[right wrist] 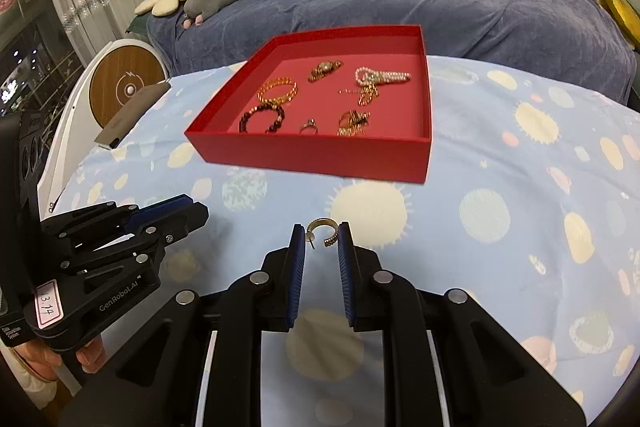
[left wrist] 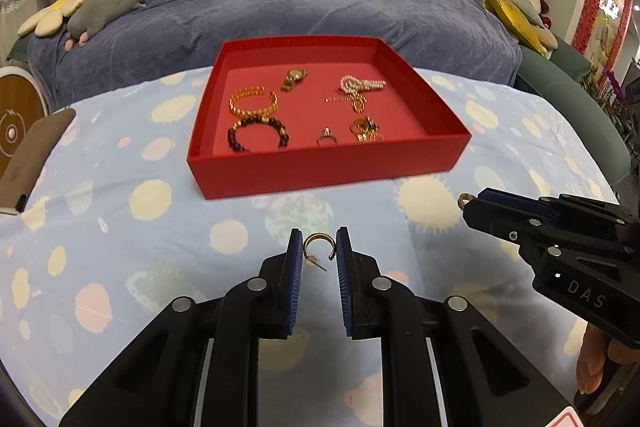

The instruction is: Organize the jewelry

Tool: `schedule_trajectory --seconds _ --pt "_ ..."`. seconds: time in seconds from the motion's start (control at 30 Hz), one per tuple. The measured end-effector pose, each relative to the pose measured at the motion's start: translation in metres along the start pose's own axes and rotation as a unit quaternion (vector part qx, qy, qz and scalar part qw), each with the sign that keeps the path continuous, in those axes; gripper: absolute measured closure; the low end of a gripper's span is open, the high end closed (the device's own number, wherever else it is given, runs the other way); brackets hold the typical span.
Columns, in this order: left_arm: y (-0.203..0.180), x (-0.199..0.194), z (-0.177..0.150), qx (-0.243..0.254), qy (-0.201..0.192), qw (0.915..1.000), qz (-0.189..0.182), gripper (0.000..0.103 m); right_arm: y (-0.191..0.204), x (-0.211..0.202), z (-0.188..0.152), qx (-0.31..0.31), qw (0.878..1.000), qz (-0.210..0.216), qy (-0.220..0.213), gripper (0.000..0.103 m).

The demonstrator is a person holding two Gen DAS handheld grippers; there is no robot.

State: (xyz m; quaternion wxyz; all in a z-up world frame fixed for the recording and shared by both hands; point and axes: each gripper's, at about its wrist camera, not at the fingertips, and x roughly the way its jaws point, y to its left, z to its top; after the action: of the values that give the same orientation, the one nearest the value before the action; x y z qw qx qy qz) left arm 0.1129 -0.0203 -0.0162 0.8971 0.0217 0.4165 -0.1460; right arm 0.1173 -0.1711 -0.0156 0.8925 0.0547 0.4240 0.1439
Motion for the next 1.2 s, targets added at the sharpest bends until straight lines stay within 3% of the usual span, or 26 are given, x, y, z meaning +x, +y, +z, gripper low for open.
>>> schedule_trajectory --seconds 0.2,0.47,0.67,0.73,0.8,0.93,1.07,1.2 --pt "0.007 0.012 0.064 -0.002 -0.042 0.9991 0.002 0.089 -0.009 0.015 0.060 0.011 1.000 -0.001 -0.029 0.087" --pt "0.026 0.071 0.116 -0.028 -0.034 0.9989 0.015 0.089 -0.031 0.077 0.101 0.038 0.999 -0.016 -0.014 0.087" --pt "0.031 0.101 0.123 -0.043 -0.017 0.9987 0.024 0.088 -0.039 0.101 0.105 0.038 0.999 -0.031 -0.006 0.086" --pt "0.034 0.105 0.122 -0.054 -0.012 0.9980 0.030 0.082 -0.040 0.102 0.104 0.037 0.999 -0.036 -0.006 0.085" --pt "0.039 0.105 0.120 -0.066 -0.010 0.9973 0.031 0.068 -0.041 0.099 0.103 0.037 0.999 -0.038 -0.008 0.085" --pt "0.044 0.092 0.116 -0.069 -0.018 0.9968 0.037 0.066 -0.043 0.085 0.100 0.038 0.999 -0.035 -0.013 0.085" --pt "0.042 0.068 0.108 -0.055 -0.027 0.9971 0.045 0.065 -0.037 0.059 0.090 0.024 0.999 -0.039 -0.021 0.073" --pt "0.034 0.041 0.094 -0.046 -0.033 0.9970 0.053 0.057 -0.028 0.035 0.075 0.015 0.999 -0.042 -0.024 0.072"
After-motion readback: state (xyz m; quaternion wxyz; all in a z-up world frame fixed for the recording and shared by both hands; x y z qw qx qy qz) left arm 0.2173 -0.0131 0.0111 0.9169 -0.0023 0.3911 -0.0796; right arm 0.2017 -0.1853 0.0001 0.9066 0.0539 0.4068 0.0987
